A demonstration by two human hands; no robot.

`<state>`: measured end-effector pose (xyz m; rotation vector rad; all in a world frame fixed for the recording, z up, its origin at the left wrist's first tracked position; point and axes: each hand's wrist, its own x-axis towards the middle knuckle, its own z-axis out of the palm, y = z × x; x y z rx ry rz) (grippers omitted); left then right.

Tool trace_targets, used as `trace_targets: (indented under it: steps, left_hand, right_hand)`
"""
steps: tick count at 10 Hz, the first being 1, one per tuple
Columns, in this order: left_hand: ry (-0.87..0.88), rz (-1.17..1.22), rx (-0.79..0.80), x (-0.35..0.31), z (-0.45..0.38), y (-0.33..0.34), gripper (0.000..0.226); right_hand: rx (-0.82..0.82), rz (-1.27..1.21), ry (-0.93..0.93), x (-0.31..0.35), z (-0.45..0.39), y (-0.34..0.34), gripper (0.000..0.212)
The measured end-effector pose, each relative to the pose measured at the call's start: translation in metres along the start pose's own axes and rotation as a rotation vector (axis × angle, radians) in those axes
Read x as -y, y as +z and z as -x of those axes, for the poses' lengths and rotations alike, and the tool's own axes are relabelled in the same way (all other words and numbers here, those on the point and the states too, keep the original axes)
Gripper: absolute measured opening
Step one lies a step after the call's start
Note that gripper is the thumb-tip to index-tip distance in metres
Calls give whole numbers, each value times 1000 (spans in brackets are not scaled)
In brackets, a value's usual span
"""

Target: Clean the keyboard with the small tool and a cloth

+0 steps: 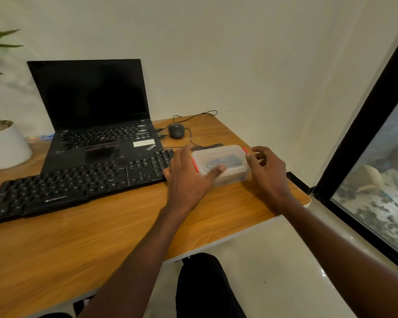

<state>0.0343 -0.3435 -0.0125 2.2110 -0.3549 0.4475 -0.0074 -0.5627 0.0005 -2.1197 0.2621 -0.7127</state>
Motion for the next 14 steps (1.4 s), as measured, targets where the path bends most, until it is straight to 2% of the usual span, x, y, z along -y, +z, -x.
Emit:
trace_targets:
  steps: [1, 2, 5, 6, 7, 8, 9, 10, 11, 12, 13, 14]
  left_hand:
    - [-50, -114, -236, -6, 6, -5, 69]
    - [-96, -196, -224, -7, 8, -5, 56]
    - [-149, -27, -98, -15, -17, -5, 30]
    - [-153, 31, -73, -24, -51, -8, 28]
    - [-217, 78, 28, -31, -127, -11, 40]
    - [-304, 76, 110, -29, -175, -7, 36]
    - [-437, 177, 264, -21, -216, 5, 23]
    - [-478, 227, 380, -16, -222, 9, 48]
    - [-473, 212, 448, -6, -227, 15, 52]
    - [-479, 205, 456, 5, -231, 23, 44]
    - [-404, 140, 379, 13, -225, 25, 38]
    - [-250, 7, 252, 15, -213, 12, 41]
  right_hand:
    - [2, 53, -47, 2, 4, 2, 42]
    - [12, 42, -39, 1, 4, 1, 39]
    - [17, -80, -11, 2, -19, 11, 42]
    - [1, -179, -3, 12, -49, 19, 36]
    - [9, -277, 40, 33, -113, 36, 32]
    - [45, -316, 88, 35, -152, 52, 37]
    - [121, -330, 193, 27, -189, 80, 46]
    - [167, -316, 257, 18, -205, 97, 47]
    - [199, -242, 350, 6, -220, 116, 49]
    - [213, -155, 369, 2, -224, 123, 53]
    - [87, 77, 266, 5, -215, 124, 55]
    - [-52, 250, 121, 17, -204, 122, 48]
